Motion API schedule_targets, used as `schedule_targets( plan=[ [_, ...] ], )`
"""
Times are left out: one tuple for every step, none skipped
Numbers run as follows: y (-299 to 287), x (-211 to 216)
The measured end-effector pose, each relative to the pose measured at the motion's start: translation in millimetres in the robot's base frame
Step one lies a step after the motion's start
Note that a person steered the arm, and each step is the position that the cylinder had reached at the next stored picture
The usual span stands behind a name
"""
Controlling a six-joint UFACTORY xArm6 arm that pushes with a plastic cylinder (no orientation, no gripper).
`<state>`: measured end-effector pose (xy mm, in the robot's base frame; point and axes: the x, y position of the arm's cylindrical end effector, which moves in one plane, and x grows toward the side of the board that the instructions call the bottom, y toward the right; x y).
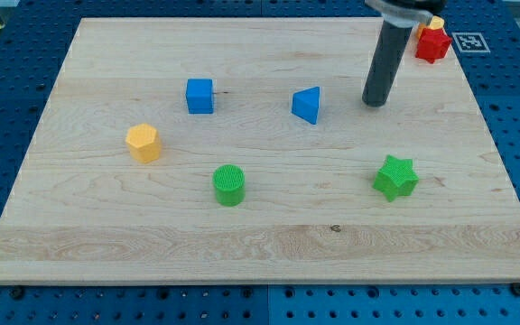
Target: Place the arm below the blue triangle
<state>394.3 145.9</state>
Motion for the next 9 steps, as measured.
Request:
schedule_targets(
  plan=[
    [-20,31],
    [-37,48],
    [-37,48],
    [-58,49],
    [-78,49],
    [-102,49],
    [-109,45],
    [-97,34],
    [-96,34]
  ],
)
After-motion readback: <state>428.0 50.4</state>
